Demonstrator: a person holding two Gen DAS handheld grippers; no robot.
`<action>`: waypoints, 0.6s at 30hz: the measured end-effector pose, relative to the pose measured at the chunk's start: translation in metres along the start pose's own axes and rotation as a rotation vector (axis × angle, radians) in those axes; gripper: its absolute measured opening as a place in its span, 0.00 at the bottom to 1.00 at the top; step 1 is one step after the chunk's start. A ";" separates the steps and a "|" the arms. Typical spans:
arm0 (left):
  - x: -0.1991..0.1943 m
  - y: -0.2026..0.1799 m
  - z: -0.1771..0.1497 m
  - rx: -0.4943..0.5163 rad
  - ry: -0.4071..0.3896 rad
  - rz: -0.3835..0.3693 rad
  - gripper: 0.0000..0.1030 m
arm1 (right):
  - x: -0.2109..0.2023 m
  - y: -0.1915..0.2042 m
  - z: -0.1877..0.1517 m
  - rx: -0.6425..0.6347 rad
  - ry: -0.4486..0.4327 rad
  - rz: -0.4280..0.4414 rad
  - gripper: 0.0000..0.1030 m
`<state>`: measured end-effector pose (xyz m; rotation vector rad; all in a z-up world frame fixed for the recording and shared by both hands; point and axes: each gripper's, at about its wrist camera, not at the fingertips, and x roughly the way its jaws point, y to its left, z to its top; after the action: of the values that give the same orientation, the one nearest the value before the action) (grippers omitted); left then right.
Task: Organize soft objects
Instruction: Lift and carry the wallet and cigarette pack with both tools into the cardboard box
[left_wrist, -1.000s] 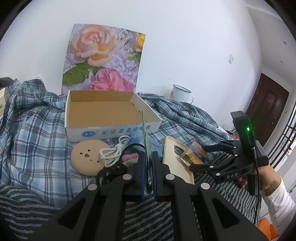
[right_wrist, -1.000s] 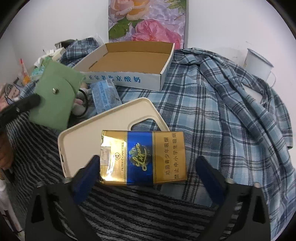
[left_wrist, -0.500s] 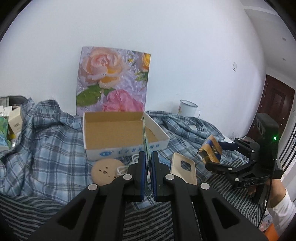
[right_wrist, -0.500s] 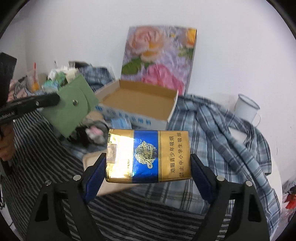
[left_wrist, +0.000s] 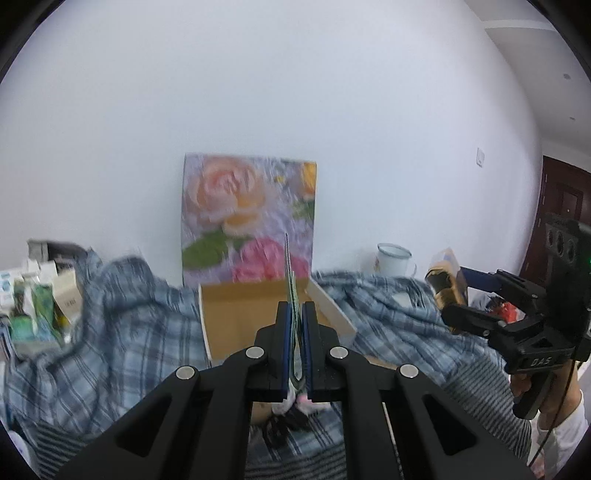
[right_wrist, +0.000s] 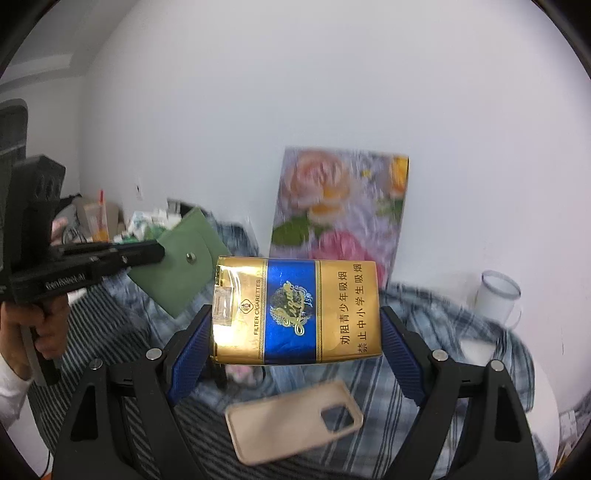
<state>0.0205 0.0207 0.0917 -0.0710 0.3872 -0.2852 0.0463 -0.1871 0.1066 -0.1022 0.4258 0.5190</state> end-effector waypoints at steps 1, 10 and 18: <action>-0.002 0.000 0.005 0.002 -0.011 0.006 0.06 | -0.002 0.000 0.007 -0.001 -0.017 0.001 0.82; -0.005 -0.005 0.053 0.023 -0.102 0.039 0.06 | -0.004 -0.008 0.058 0.008 -0.145 0.001 0.82; 0.021 -0.003 0.091 0.039 -0.127 0.066 0.06 | 0.018 -0.021 0.097 -0.029 -0.214 -0.022 0.82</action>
<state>0.0732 0.0133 0.1689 -0.0383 0.2569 -0.2220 0.1063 -0.1779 0.1866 -0.0782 0.2084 0.5088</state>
